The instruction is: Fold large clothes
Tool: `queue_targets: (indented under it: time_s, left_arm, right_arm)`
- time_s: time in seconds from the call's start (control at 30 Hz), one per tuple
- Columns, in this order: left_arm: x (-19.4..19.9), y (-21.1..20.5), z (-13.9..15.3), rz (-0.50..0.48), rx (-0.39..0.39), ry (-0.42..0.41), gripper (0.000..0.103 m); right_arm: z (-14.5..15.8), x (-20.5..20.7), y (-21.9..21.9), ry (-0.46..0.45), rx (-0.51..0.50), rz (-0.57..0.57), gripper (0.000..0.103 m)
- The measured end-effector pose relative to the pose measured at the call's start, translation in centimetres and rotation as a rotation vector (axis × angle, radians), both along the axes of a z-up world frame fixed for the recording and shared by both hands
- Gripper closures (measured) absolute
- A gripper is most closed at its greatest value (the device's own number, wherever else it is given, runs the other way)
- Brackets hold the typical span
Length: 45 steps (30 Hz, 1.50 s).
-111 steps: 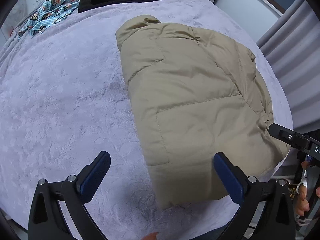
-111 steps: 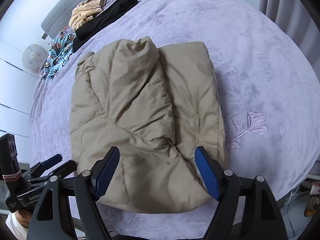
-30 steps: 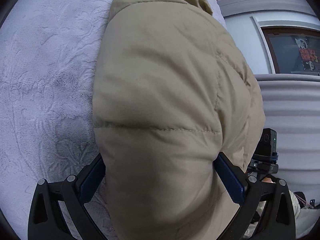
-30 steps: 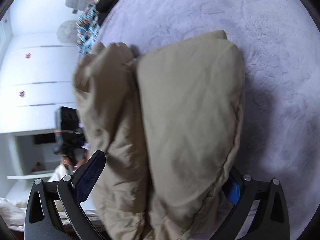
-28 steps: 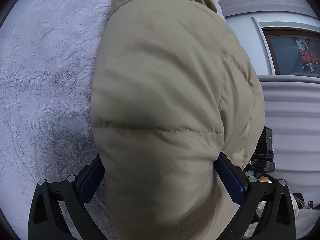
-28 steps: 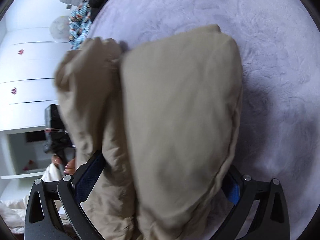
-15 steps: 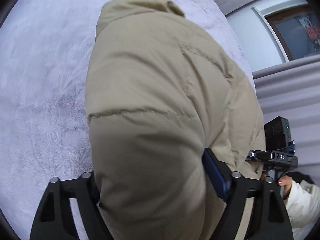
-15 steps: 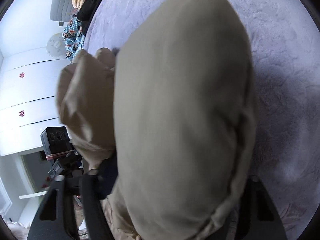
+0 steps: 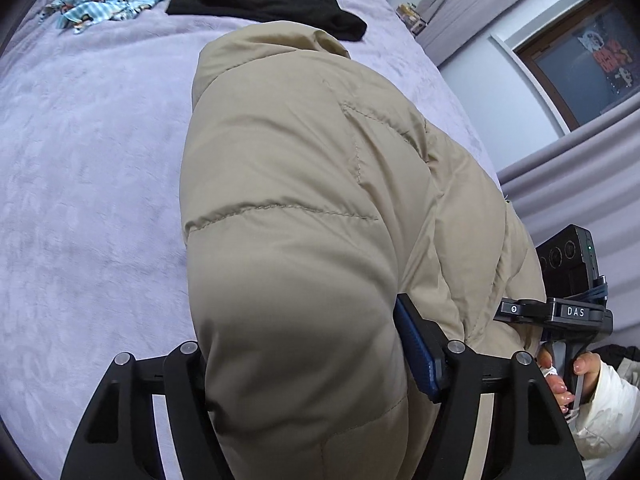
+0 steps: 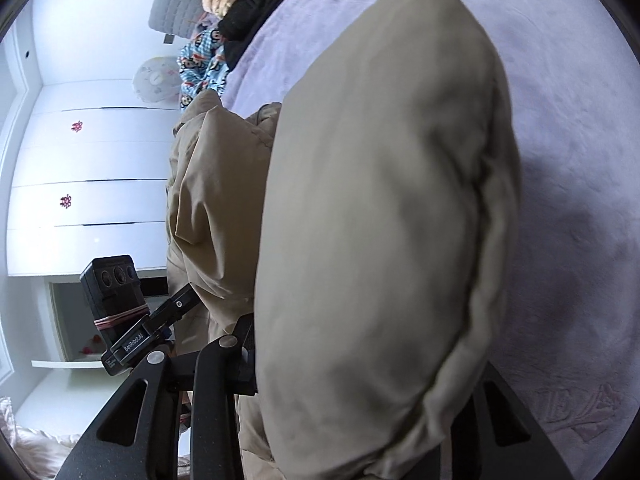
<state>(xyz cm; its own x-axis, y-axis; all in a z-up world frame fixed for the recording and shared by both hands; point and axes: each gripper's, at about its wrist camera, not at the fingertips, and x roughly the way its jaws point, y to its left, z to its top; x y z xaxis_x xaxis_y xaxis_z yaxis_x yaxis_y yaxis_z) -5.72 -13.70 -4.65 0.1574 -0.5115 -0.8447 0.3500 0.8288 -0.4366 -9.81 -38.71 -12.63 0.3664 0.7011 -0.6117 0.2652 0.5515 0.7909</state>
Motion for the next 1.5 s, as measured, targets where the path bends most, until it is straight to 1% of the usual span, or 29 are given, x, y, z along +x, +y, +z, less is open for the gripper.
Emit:
queue_targets:
  time_s: [0.07,0.1,0.23,0.27,0.33,0.37,0.43,0.53,0.6,0.67,0.7,0.73,0.8,0.87,0.93,0.97,1.0,1.03,1.1,1.17,1.2,1.23,1.27,1.3,1.37,1.4,1.47,1.5]
  left_arm:
    - [0.9,1.7,0.7,0.005,0.004,-0.021,0.031]
    - [1.6,2.7,1.0,0.007,0.010,-0.032,0.031]
    - [4.7,6.8,2.2,0.020,0.041,-0.067,0.031]
    - [6.4,8.9,2.2,0.026,0.047,-0.073,0.031]
    - [8.2,12.2,2.4,0.046,0.067,-0.089,0.031]
    - [9.3,13.9,2.0,0.054,0.075,-0.095,0.031]
    - [11.3,16.2,1.5,0.072,0.091,-0.105,0.031]
    - [13.9,19.5,-0.2,0.108,0.102,-0.099,0.031]
    - [15.5,20.8,-2.2,0.127,0.124,-0.082,0.031]
    - [16.2,21.3,-4.6,0.145,0.162,-0.050,0.031]
    - [16.3,21.9,-6.0,0.153,0.171,-0.025,0.029]
    - [16.5,22.5,-7.1,0.171,0.167,-0.002,0.025]
    - [16.2,23.0,-7.5,0.181,0.152,0.005,0.024]
    - [15.9,23.1,-7.5,0.169,0.150,-0.003,0.024]
    - [16.0,23.1,-7.5,0.163,0.157,-0.007,0.024]
    - [15.8,23.1,-7.5,0.165,0.156,-0.005,0.024]
    - [15.9,23.2,-7.6,0.169,0.154,-0.001,0.024]
    - [15.8,23.2,-7.5,0.171,0.152,0.000,0.024]
    - [15.5,23.1,-7.4,0.167,0.152,-0.006,0.023]
    - [15.5,23.1,-7.3,0.161,0.150,-0.010,0.023]
    - [15.4,23.2,-7.3,0.158,0.148,-0.010,0.023]
    - [15.4,23.3,-7.4,0.157,0.146,-0.007,0.022]
    - [15.5,23.4,-7.4,0.159,0.152,-0.007,0.020]
    - [15.3,23.4,-7.3,0.158,0.158,-0.009,0.020]
    - [15.1,23.5,-7.0,0.159,0.162,-0.009,0.020]
    - [15.0,23.6,-6.8,0.164,0.172,-0.008,0.020]
    - [14.6,24.2,-5.8,0.186,0.198,-0.024,0.020]
    - [14.2,24.7,-5.2,0.202,0.211,-0.046,0.020]
  right_arm:
    - [0.8,1.1,1.7,-0.025,-0.007,0.004,0.063]
    - [0.9,1.4,2.3,-0.034,-0.009,0.004,0.063]
    - [1.1,4.4,6.7,-0.061,-0.011,-0.005,0.063]
    - [1.2,4.9,7.8,-0.068,-0.012,-0.005,0.063]
    - [1.3,6.9,10.3,-0.085,-0.009,0.000,0.063]
    - [1.2,8.2,11.8,-0.092,-0.006,0.005,0.063]
    - [0.9,9.3,13.9,-0.102,-0.002,0.019,0.063]
    - [-0.1,12.6,16.7,-0.106,-0.006,0.045,0.063]
    - [-1.1,14.4,18.3,-0.096,-0.018,0.058,0.063]
    - [-2.3,15.7,19.9,-0.074,-0.042,0.068,0.063]
    - [-3.1,16.5,20.9,-0.048,-0.063,0.073,0.063]
    - [-4.0,16.9,21.4,-0.021,-0.082,0.076,0.063]
    - [-5.3,17.2,22.2,0.029,-0.109,0.072,0.063]
    - [-5.1,16.9,22.5,0.041,-0.115,0.060,0.062]
    - [-4.5,16.2,21.8,0.055,-0.159,0.059,0.057]
    - [-3.8,16.0,21.8,0.065,-0.202,0.060,0.056]
    - [-2.8,15.4,21.8,0.069,-0.255,0.059,0.052]
    - [-1.4,14.9,21.6,0.067,-0.303,0.049,0.051]
    - [0.6,13.1,20.9,0.051,-0.385,0.012,0.051]
    - [2.9,11.2,19.6,0.009,-0.447,-0.033,0.051]
    - [3.8,11.1,18.9,-0.010,-0.450,-0.043,0.052]
    - [4.5,10.4,18.8,-0.034,-0.445,-0.047,0.063]
    - [4.9,9.6,19.5,-0.047,-0.436,-0.030,0.071]
    - [4.4,8.5,19.1,-0.046,-0.426,-0.006,0.082]
    - [4.1,7.7,20.5,-0.034,-0.436,0.048,0.083]
    - [3.7,9.4,22.5,-0.023,-0.460,0.070,0.083]
    - [2.3,9.5,23.6,0.020,-0.487,0.101,0.083]
    - [1.7,10.4,24.3,0.033,-0.485,0.107,0.083]
